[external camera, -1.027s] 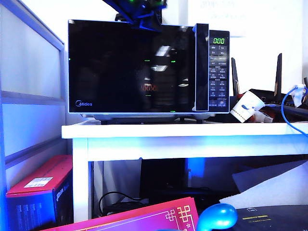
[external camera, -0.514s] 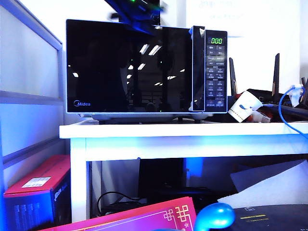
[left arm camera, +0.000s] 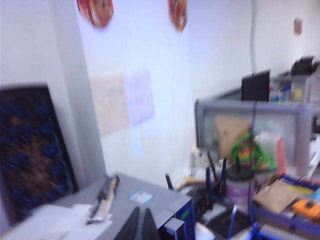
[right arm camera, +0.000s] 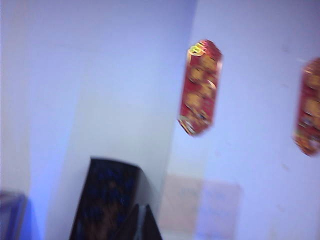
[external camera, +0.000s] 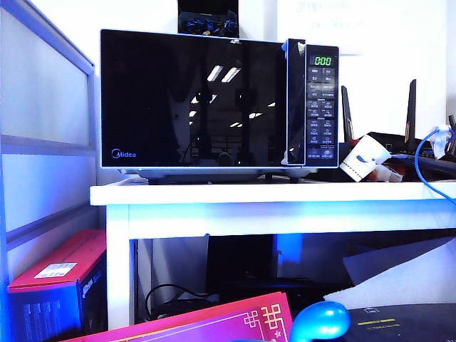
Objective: Open the microwave door, place the orange inside the microwave, then close the microwave door.
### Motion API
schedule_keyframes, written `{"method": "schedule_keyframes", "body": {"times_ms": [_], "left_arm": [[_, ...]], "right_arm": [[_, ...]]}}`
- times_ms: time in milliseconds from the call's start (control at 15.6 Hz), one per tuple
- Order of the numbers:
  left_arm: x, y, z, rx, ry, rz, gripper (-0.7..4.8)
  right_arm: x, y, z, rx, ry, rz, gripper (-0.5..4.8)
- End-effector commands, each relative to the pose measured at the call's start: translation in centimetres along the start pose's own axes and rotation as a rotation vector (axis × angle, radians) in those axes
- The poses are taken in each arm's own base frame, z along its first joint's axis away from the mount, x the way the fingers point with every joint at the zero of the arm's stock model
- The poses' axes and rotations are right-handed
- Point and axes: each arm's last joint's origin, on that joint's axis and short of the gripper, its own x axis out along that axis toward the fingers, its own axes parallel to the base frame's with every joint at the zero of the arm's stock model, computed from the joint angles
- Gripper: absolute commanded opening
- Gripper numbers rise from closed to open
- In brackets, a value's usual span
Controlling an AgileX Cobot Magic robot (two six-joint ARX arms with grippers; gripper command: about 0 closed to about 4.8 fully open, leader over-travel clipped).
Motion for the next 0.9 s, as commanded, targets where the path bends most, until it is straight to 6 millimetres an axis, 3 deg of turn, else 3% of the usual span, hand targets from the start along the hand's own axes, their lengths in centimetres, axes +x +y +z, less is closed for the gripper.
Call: {"method": "schedule_keyframes", "body": {"times_ms": [64,193,321,450,514,642,771,899], "left_arm": [[-10.0,-2.0,3.3,-0.036,-0.042,0.019,-0.05],[-19.3,-3.9,3.9,-0.021,-0.038,0.118,-0.05],[-24.2,-5.1,3.4,-0.017,-0.041,0.135,-0.05],[-28.6,-6.4,1.3,-0.039,0.087,0.122,-0.05],[-29.7,-7.0,0.5,-0.044,0.121,0.104,-0.05],[-31.1,-8.9,-0.6,0.013,0.127,0.100,-0.05],[-30.7,-9.9,-2.0,-0.003,0.170,0.050,-0.05],[-29.7,-10.9,-3.1,-0.008,0.206,0.055,-0.05]], "right_arm": [[-7.3,-1.7,2.0,-0.017,0.110,0.035,-0.01],[-13.1,-2.6,2.4,-0.033,0.217,0.062,-0.01],[-15.4,-2.9,2.4,-0.027,0.259,0.074,-0.01],[-18.5,-2.4,1.9,-0.008,0.363,0.124,-0.01],[-20.0,-2.1,1.9,0.000,0.390,0.117,-0.01],[-23.0,-0.9,3.0,-0.015,0.283,0.052,-0.01],[-23.4,0.0,2.8,-0.031,0.247,0.054,-0.01],[-22.1,0.8,1.1,0.013,0.320,0.109,-0.01]]}}
